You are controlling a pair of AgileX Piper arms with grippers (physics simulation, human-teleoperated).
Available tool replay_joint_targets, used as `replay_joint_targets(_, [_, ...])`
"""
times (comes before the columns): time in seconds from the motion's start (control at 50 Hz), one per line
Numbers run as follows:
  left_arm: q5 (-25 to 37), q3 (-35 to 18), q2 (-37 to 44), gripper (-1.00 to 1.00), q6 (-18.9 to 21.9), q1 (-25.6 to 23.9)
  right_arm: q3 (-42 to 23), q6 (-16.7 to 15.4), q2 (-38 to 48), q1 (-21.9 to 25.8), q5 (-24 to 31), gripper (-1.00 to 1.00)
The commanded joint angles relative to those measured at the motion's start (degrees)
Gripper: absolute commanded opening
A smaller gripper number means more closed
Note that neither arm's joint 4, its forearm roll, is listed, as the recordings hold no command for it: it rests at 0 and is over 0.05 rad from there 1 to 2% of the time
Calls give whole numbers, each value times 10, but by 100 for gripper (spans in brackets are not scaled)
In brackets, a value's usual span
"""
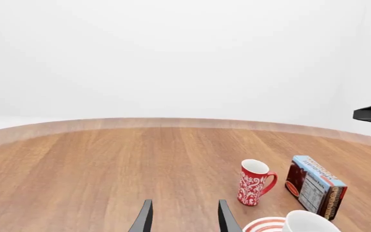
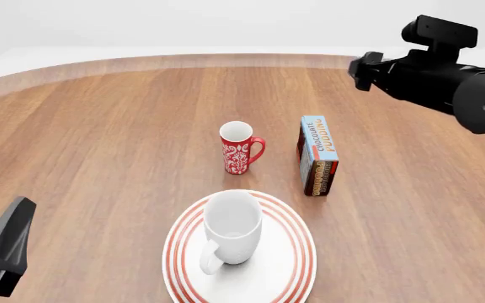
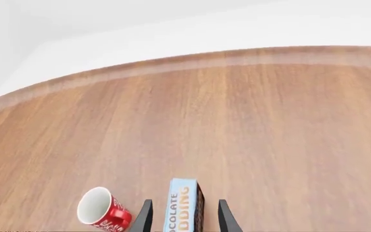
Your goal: Pick up the white mug and put it on the plate, and put the chocolate pudding to the right of the plate.
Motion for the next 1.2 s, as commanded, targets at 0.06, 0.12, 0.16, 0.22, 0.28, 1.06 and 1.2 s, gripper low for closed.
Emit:
replay_joint_targets(0.06, [0,0,0,100,-3,0,-1,-1,35,4,-12,100])
replay_joint_targets(0.12, [0,0,0,100,-3,-1,1,-1,40,4,-14,100])
replay_joint_targets(0.16, [0,0,1,100,-4,-1,0,-5,42,5,-15,100])
replay_joint_targets(0.22, [-1,0,1,100,-4,-1,1,-6,48,-2,-19,100])
replay_joint_targets(0.28, [-1,0,1,100,-5,-1,3,-6,51,-1,-21,100])
replay_joint_targets(1.06, [-1,0,-1,100,-10,-2,8,-10,110,24,-48,100])
replay_joint_targets(1.2, [-1,0,-1,100,-11,-1,8,-8,120,29,-53,100])
